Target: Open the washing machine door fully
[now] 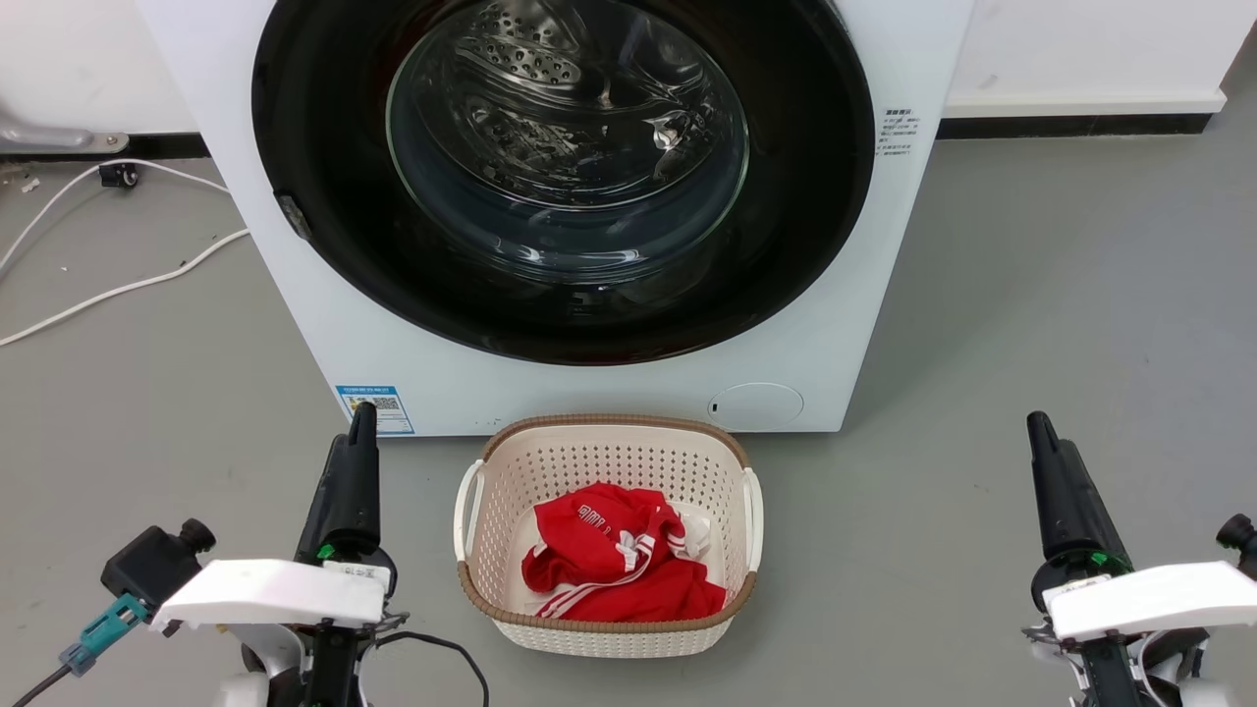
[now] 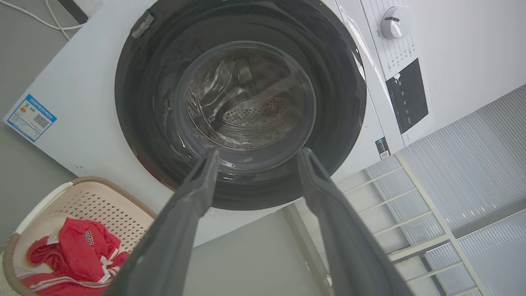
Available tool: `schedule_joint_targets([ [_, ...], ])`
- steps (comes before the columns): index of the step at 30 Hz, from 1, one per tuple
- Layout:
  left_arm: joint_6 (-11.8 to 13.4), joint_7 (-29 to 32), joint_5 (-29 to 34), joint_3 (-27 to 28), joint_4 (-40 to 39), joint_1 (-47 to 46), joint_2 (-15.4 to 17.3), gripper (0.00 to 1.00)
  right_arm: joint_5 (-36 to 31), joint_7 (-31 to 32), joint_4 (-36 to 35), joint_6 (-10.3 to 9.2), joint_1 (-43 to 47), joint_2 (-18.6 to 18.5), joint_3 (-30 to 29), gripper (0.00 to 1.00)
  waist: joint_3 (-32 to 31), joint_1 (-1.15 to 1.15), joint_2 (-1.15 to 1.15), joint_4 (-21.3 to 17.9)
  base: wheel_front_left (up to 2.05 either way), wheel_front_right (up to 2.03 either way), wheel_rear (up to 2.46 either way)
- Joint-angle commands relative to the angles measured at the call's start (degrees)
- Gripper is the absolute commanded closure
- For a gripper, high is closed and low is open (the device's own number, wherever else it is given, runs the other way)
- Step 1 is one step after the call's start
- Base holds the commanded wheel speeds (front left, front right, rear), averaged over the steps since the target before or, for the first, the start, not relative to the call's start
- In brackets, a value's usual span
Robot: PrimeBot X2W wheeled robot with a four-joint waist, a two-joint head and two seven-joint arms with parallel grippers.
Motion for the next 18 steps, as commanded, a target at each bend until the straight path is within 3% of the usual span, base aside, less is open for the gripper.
schedule_joint_targets([
  [1, -0.14, -0.69, 3.72, -0.45, -1.09, -1.44, 0.20, 0.00, -3.38, -0.72, -1.30, 0.01, -0.35, -0.03, 0.18, 0.00, 0.05, 0.00, 0.00, -0.01, 0.00, 0.00, 0.00],
  [18, 1.83, -3.67, 21.74, -2.87, -1.19, -1.34, 0.18, 0.00, -19.78, -2.00, -2.75, 0.01, 0.91, 0.07, 0.90, 0.00, -0.07, 0.00, 0.00, 0.10, 0.00, 0.00, 0.00],
])
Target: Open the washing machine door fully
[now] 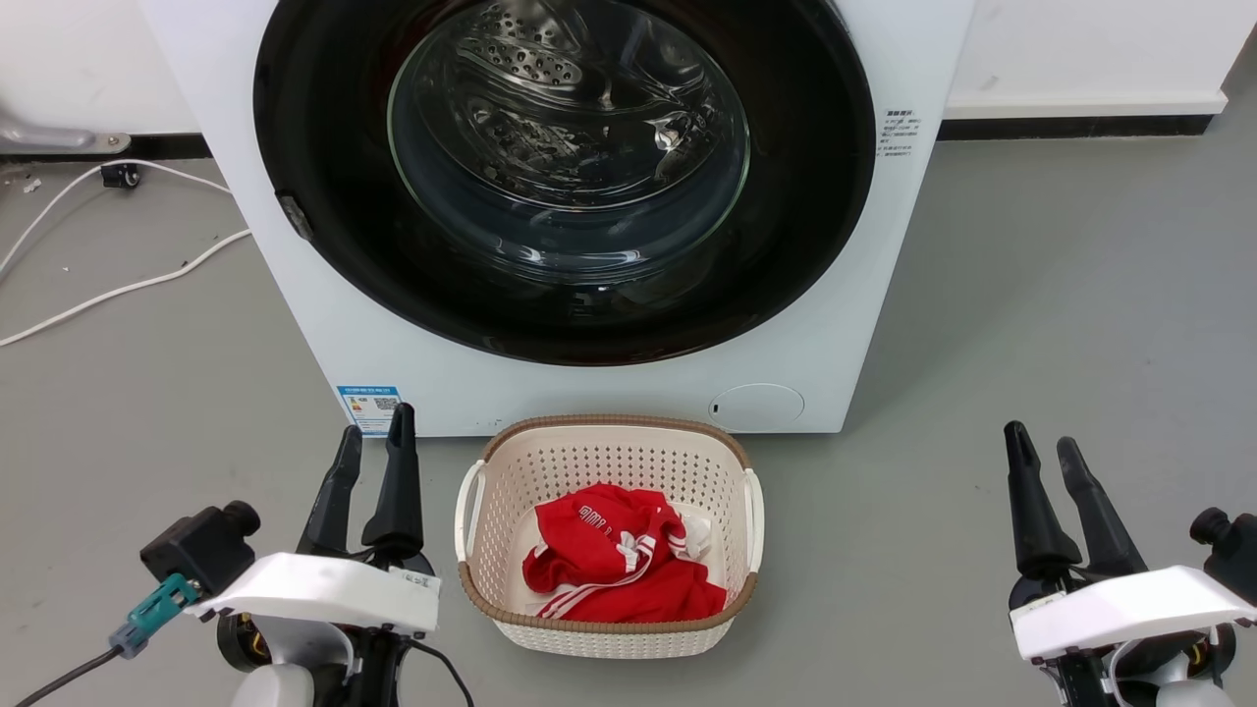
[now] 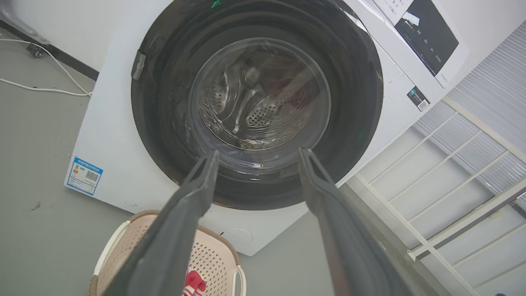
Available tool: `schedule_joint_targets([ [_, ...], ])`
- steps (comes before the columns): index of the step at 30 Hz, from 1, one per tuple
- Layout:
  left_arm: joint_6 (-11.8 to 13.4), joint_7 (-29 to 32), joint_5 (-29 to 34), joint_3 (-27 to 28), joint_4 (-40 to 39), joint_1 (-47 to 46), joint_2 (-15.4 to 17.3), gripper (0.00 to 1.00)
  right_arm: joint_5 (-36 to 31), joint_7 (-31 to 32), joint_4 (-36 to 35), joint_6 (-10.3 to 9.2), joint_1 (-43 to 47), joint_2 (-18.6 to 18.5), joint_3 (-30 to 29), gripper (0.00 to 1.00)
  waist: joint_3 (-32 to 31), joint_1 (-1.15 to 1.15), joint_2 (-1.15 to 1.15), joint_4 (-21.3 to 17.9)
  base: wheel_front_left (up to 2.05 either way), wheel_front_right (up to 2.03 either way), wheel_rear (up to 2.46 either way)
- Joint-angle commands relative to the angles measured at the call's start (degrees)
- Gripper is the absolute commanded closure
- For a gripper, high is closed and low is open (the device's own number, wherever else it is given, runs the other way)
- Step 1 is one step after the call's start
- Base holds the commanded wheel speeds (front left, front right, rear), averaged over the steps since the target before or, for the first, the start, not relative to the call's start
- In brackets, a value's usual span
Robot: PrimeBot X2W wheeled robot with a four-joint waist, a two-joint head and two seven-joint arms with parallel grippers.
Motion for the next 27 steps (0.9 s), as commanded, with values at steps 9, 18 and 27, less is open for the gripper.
schedule_joint_targets([
  [9, 1.29, -1.83, 8.46, -1.39, -0.52, -1.38, 0.58, 0.00, -8.76, -0.76, -2.48, 0.00, 0.50, 0.09, 0.80, 0.00, -0.05, 0.00, 0.00, 0.09, 0.00, 0.00, 0.00],
  [18, 2.44, -3.21, 14.40, -2.64, -0.36, -1.26, 1.03, 0.00, -15.13, -0.89, -3.85, 0.00, 0.83, 0.14, 1.11, 0.00, 0.01, 0.00, 0.00, 0.09, 0.00, 0.00, 0.00],
  [27, 3.33, -4.44, 19.68, -3.79, -0.34, -1.50, 1.47, 0.00, -20.60, -0.91, -4.90, 0.00, 1.45, 0.19, 1.26, 0.00, 0.20, 0.00, 0.00, 0.21, 0.00, 0.00, 0.00],
])
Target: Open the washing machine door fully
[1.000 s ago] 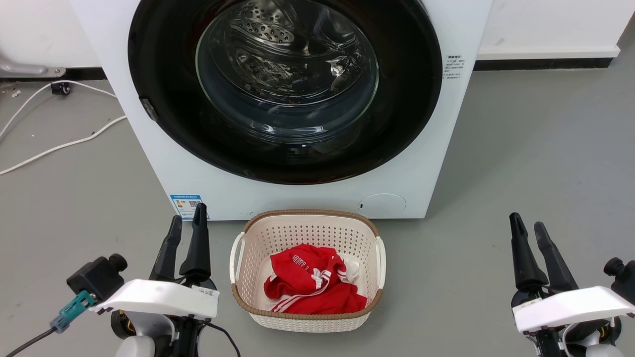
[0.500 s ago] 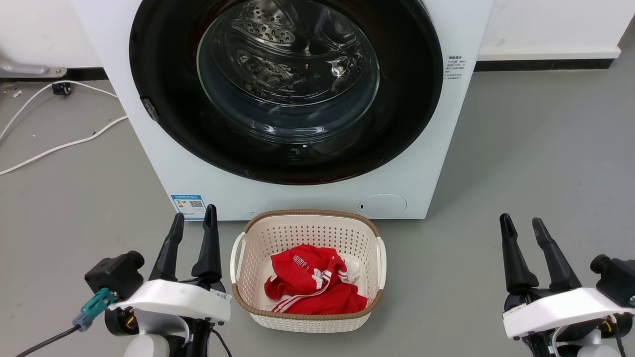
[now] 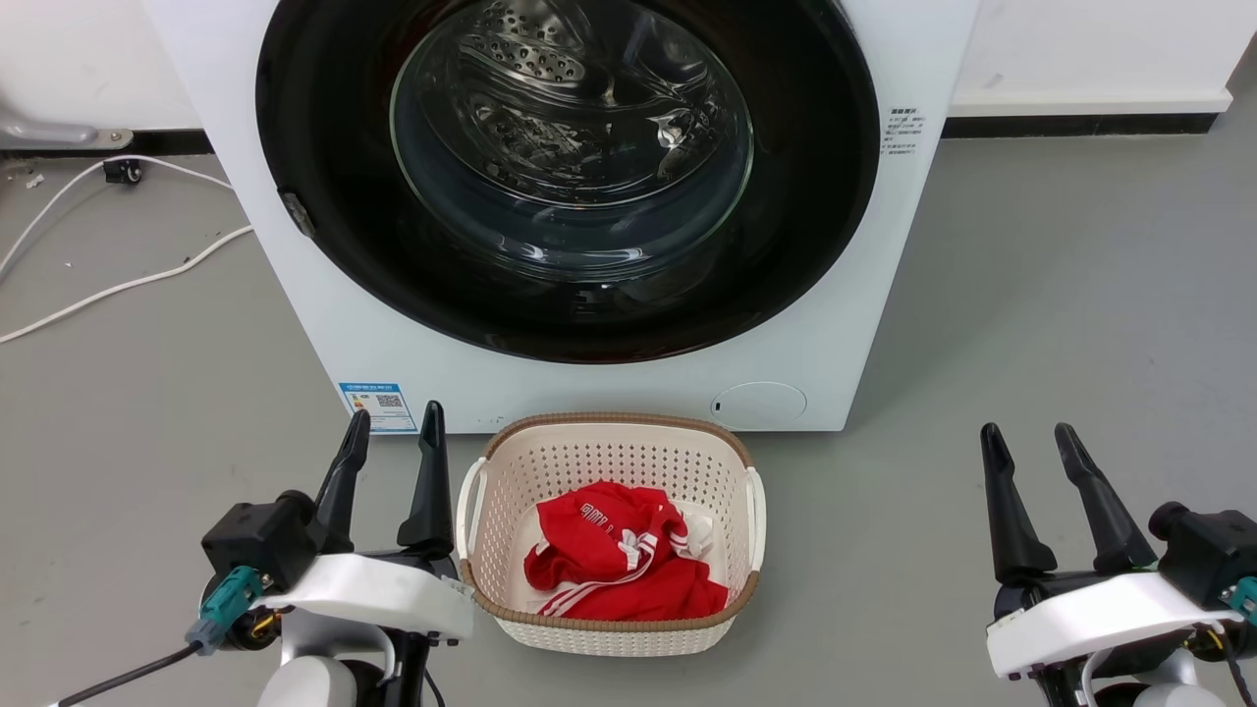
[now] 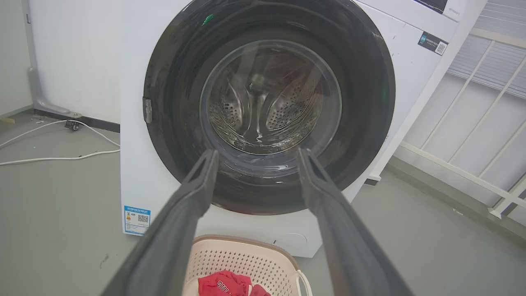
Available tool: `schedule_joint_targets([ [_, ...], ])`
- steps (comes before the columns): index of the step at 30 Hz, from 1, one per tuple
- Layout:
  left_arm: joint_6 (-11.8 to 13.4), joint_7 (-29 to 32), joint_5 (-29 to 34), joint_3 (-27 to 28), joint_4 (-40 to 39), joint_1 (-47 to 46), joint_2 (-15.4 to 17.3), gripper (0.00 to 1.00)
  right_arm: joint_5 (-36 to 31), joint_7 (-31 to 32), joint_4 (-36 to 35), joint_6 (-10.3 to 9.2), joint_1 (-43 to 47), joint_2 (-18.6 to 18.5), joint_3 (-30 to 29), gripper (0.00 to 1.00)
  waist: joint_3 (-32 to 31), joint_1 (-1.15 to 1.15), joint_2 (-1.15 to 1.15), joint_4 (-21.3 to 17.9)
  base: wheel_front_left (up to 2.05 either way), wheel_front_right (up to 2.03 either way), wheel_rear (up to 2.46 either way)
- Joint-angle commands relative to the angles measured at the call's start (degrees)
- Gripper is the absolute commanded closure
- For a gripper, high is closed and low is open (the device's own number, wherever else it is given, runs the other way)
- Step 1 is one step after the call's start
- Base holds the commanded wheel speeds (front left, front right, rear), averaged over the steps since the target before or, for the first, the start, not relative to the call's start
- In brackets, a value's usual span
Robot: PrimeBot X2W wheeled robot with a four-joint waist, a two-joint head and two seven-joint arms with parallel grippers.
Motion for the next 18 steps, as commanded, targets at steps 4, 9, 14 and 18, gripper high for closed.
schedule_joint_targets([
  [4, 0.64, -0.96, 3.39, -0.70, -0.57, -1.09, 0.54, 0.00, -3.32, -0.40, -1.03, 0.00, 0.42, 0.13, 0.10, 0.00, 0.00, 0.00, 0.00, 0.12, 0.00, 0.00, 0.00],
  [9, 1.14, -1.63, 6.02, -1.28, -0.67, -1.05, 0.70, 0.00, -5.78, -0.52, -1.31, 0.00, 0.53, 0.16, 0.24, 0.00, 0.10, 0.00, 0.00, 0.20, 0.00, 0.00, 0.00],
  [14, 1.52, -2.18, 8.49, -1.81, -0.43, -1.27, 0.88, 0.00, -7.98, -0.66, -1.64, 0.00, 0.53, 0.18, 0.47, 0.00, 0.15, 0.00, 0.00, 0.19, 0.00, 0.00, 0.00],
  [18, 1.91, -2.65, 10.29, -2.05, -0.24, -1.22, 0.89, 0.00, -9.52, -0.65, -1.89, 0.00, 0.67, 0.20, 0.62, 0.00, 0.14, 0.00, 0.00, 0.15, 0.00, 0.00, 0.00],
])
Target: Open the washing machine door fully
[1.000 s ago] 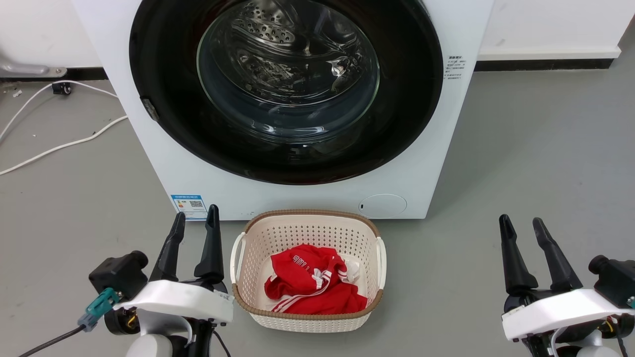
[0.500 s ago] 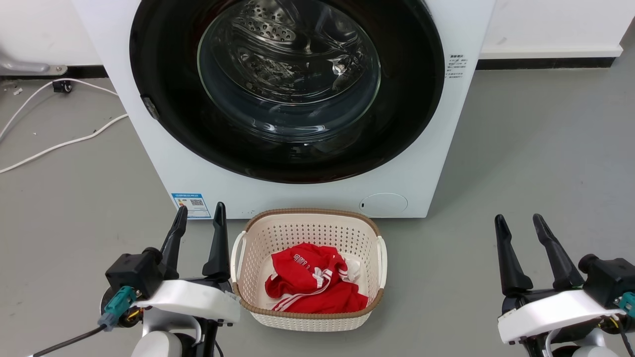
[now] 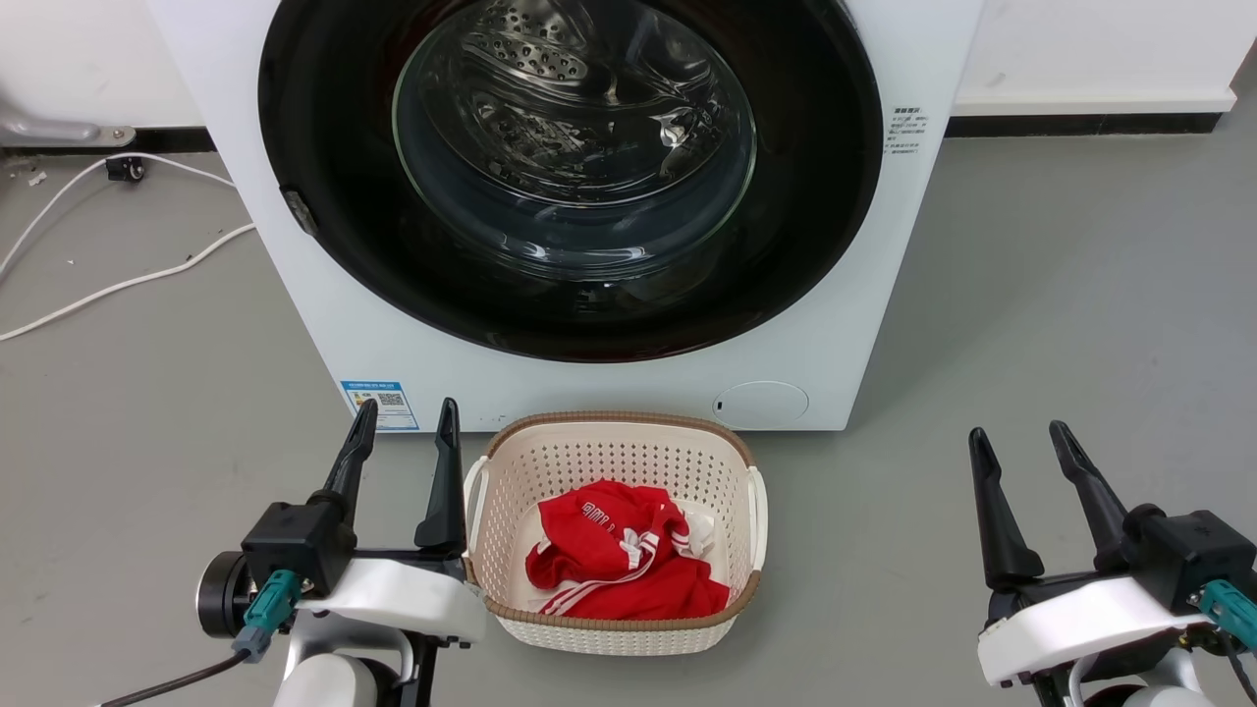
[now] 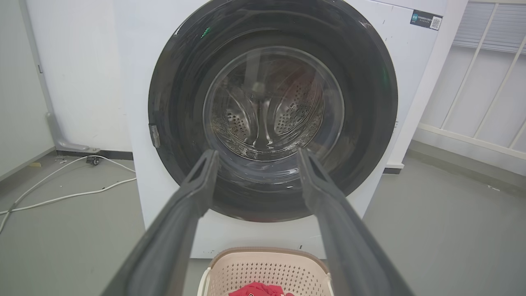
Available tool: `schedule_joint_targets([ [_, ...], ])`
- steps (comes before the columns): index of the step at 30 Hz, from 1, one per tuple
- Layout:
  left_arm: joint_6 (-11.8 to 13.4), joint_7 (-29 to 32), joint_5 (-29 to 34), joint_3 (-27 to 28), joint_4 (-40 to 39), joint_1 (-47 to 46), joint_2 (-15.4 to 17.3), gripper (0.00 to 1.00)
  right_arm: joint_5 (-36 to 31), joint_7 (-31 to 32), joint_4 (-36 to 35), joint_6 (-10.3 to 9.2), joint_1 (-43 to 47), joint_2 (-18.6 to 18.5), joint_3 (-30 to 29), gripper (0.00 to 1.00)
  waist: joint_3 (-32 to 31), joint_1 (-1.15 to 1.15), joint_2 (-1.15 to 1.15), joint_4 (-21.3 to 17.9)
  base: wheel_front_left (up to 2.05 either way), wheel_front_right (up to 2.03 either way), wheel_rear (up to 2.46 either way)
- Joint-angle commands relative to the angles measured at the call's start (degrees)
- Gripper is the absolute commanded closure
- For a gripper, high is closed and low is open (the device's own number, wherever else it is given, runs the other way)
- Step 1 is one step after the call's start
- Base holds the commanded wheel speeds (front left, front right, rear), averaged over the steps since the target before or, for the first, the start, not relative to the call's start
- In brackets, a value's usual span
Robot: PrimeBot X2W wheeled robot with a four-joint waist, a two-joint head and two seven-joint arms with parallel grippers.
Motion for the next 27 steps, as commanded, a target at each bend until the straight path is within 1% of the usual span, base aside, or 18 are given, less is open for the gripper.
schedule_joint_targets([
  [1, 0.28, -0.48, 1.49, -0.14, -0.17, -0.78, 0.23, 0.00, -1.36, -0.56, -0.72, -0.02, 0.19, 0.15, 0.14, 0.00, 0.01, 0.00, 0.00, -0.05, 0.00, 0.00, 0.00],
  [13, 0.81, -1.87, 6.50, -0.71, 0.28, -0.99, 0.21, 0.00, -5.66, -1.08, -1.01, -0.02, 0.52, 0.20, 0.50, 0.00, 0.43, 0.00, 0.00, -0.14, 0.00, 0.00, 0.00],
  [27, 0.79, -3.17, 11.58, -1.27, 0.53, -1.18, 0.00, 0.00, -8.15, -1.91, -1.05, -0.02, 0.55, 0.28, 0.32, 0.00, 0.90, 0.00, 0.00, 0.03, 0.00, 0.00, 0.00],
])
